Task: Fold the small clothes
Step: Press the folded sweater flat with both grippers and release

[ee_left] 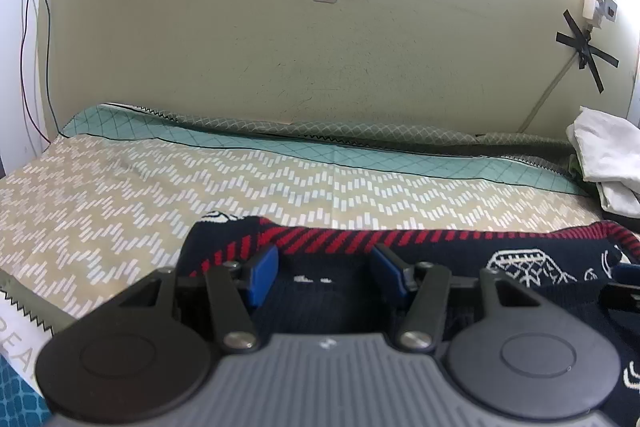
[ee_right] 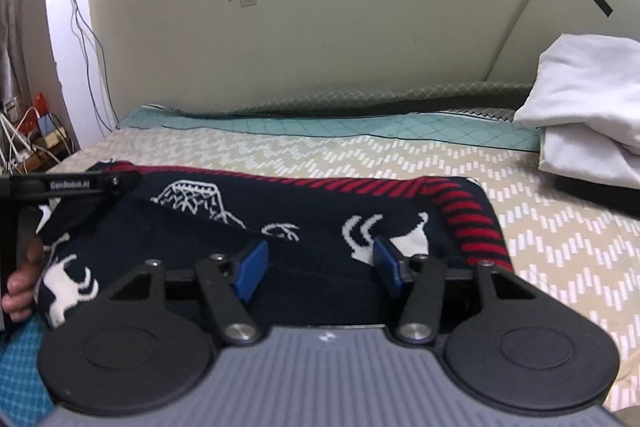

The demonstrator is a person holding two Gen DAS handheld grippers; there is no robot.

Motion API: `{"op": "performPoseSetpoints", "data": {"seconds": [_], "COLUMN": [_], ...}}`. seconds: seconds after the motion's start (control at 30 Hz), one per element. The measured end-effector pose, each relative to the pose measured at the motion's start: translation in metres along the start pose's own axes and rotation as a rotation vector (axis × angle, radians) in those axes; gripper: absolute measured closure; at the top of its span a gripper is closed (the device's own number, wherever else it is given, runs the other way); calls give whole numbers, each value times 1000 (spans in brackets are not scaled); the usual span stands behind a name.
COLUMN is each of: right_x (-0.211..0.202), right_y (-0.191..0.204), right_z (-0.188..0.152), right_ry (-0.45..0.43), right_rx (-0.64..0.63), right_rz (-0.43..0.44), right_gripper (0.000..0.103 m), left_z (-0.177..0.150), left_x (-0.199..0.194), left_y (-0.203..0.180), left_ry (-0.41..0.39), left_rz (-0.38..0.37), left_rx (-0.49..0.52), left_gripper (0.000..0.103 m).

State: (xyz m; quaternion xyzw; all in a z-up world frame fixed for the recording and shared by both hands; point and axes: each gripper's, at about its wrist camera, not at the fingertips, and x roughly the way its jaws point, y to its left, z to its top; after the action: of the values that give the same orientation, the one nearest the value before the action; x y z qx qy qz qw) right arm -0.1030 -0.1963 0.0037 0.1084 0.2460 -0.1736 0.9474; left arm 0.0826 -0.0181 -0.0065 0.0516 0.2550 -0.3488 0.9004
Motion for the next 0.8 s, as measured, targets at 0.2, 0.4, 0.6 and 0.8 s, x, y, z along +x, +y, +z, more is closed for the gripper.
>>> {"op": "performPoseSetpoints", "data": {"seconds": [0.2,0.4,0.6,0.8], "right_x": [-10,-16,-47,-90], "right_y": [1,-14,-28,-84], "right_z": [-9,-10,-9,-14], "right_ry": [1,-2,-31,-69], "right_rx": [-66,-10,103,337], "right_rz": [-30,-8,54,61], "right_gripper": [58,65,48,42], "left_z": [0,0,0,0], "left_x": [0,0,0,-2], "left_y": [0,0,-1,2], "left_ry": [0,-1,-2,-9], "left_rz": [0,0,4,-15], "left_rx": [3,4,11,4], "left_gripper": [50,50,50,48]}}
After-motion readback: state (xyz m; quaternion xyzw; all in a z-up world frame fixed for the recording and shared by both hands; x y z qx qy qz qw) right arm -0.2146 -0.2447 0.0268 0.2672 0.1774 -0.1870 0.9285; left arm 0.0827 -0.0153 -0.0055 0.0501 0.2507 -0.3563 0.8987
